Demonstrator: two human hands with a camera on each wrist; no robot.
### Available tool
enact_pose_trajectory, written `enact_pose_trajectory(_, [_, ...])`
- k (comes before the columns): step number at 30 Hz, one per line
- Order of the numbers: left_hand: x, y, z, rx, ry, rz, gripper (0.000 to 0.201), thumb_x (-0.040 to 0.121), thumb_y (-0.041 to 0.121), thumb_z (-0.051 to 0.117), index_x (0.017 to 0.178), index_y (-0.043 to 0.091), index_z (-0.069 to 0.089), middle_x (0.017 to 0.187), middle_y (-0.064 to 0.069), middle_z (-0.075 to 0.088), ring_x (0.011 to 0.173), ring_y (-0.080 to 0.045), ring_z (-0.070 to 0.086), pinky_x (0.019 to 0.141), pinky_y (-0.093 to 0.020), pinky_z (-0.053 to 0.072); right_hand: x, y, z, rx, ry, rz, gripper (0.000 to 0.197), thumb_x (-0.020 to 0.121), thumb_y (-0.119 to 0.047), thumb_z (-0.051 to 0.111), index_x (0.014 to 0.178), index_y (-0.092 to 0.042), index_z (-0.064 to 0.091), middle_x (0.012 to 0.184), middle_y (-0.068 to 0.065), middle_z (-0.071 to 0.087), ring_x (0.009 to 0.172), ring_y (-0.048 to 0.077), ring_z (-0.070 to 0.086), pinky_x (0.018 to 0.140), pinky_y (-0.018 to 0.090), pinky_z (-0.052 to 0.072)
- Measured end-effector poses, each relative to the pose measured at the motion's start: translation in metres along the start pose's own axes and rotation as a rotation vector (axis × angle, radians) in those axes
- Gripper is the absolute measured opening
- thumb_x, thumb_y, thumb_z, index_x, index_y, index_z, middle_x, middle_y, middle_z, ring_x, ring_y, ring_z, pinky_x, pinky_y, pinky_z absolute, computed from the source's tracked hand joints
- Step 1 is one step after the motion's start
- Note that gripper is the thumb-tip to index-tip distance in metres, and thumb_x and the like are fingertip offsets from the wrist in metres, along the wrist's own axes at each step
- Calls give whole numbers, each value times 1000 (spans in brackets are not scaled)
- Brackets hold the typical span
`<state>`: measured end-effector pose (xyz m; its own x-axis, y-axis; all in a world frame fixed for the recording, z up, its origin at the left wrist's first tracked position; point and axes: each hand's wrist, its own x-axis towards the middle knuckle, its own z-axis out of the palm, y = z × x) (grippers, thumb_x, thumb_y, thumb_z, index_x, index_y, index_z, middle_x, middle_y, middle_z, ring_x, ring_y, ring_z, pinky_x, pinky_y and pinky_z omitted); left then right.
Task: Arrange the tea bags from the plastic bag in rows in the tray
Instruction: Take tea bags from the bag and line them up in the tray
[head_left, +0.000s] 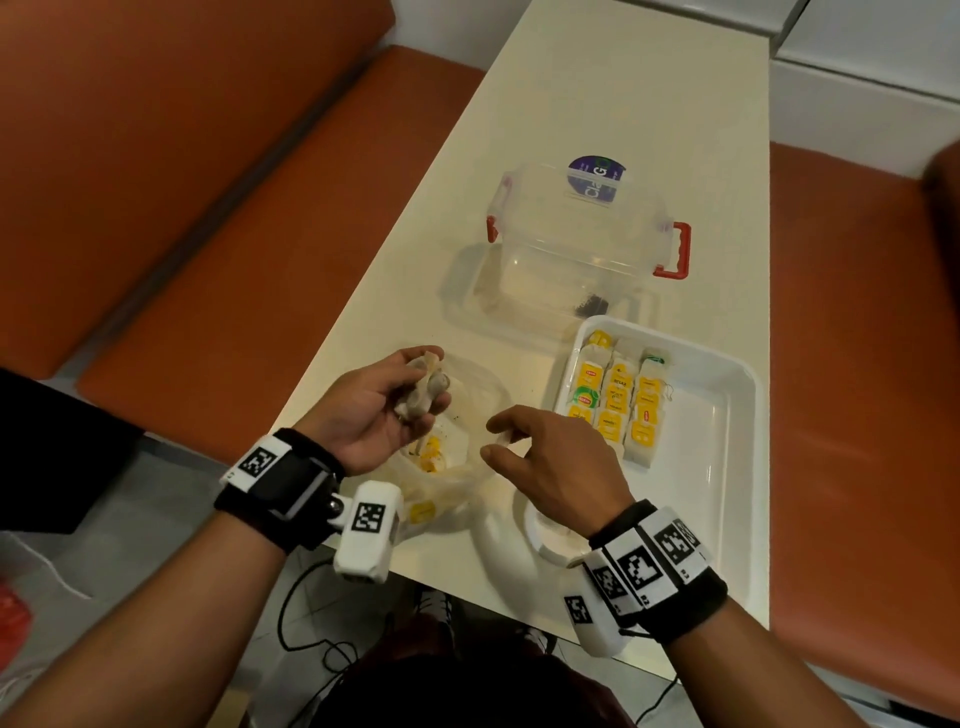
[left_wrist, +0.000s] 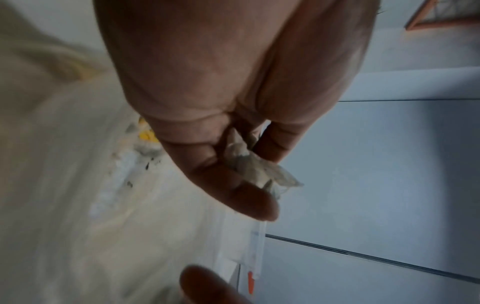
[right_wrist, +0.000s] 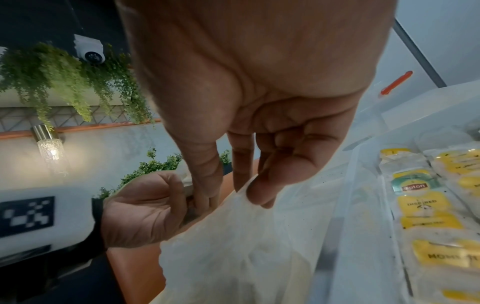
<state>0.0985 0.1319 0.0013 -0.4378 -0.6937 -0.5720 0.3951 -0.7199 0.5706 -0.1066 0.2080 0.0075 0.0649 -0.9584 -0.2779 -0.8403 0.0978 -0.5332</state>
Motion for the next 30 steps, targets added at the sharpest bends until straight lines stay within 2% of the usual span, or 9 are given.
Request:
enact_pose_trajectory(3, [-2, -14, 15, -64, -16, 49, 25, 100, 5, 45, 117, 16, 60, 92, -11, 68, 80, -21, 70, 59, -27, 60, -4, 5, -7, 85, 47, -15, 33, 90, -58, 61, 117, -40, 65, 109, -17, 69, 84, 5, 66, 81, 35, 54])
enact_pose_trajectory(6, [-2, -27, 30, -122, -53, 92, 34, 99, 0, 45, 127, 12, 59, 98, -14, 68, 89, -22, 72, 72, -31, 62, -11, 8, -21, 223, 108, -28, 30, 87, -60, 63, 107, -38, 69, 102, -19, 70, 70, 1, 63, 72, 26, 50])
enact_pose_trajectory(8, [-2, -35, 41, -143, -59, 107, 34, 98, -3, 45, 123, 11, 62, 100, -13, 68, 89, -21, 73, 74, -32, 61, -15, 8, -30, 318, 169, -24, 30, 85, -62, 63, 98, -36, 70, 93, -22, 69, 64, 1, 60, 63, 15, 42])
enact_pose_trajectory(10, [-1, -44, 52, -154, -48, 105, 28, 97, -5, 46, 115, 11, 62, 98, -12, 68, 87, -20, 73, 74, -31, 61, -19, 11, -37, 389, 217, -17, 33, 81, -65, 63, 93, -35, 67, 86, -21, 67, 62, 1, 57, 60, 13, 41])
enact_pose_trajectory(15, [4, -63, 83, -161, -33, 107, 21, 95, -9, 49, 101, 11, 54, 86, -11, 69, 71, -20, 73, 68, -29, 61, -22, 28, -50, 398, 207, 10, 25, 79, -57, 74, 91, -37, 64, 80, -17, 67, 65, 0, 57, 60, 12, 41])
enact_pose_trajectory(18, [11, -72, 95, -202, -34, 96, 20, 89, -5, 58, 104, 8, 51, 95, -17, 68, 81, -27, 71, 77, -34, 62, -22, 42, -55, 383, 199, 40, 17, 82, -48, 77, 83, -37, 63, 76, -17, 66, 64, -1, 57, 59, 13, 40])
enact_pose_trajectory(22, [17, -79, 105, -172, -56, 73, 26, 80, 0, 66, 100, 8, 51, 101, -20, 65, 88, -28, 70, 88, -41, 60, -22, 57, -62, 465, 204, 47, 11, 87, -35, 75, 82, -29, 67, 76, -10, 69, 67, 6, 62, 65, 28, 50])
enact_pose_trajectory(26, [19, -81, 116, -178, -88, 39, 29, 80, -3, 64, 104, 13, 57, 104, -18, 69, 83, -26, 72, 71, -38, 62, -24, 68, -73, 589, 185, 76, 9, 87, -30, 76, 83, -24, 69, 76, -6, 70, 62, 10, 64, 61, 26, 49])
enact_pose_trajectory(30, [19, -81, 122, -67, -137, -30, 37, 82, 8, 66, 118, 18, 66, 98, -12, 70, 75, -19, 66, 64, -33, 61, -25, 77, -82, 668, 170, 77, 7, 88, -23, 76, 86, -18, 71, 75, 0, 70, 60, 12, 63, 59, 25, 47])
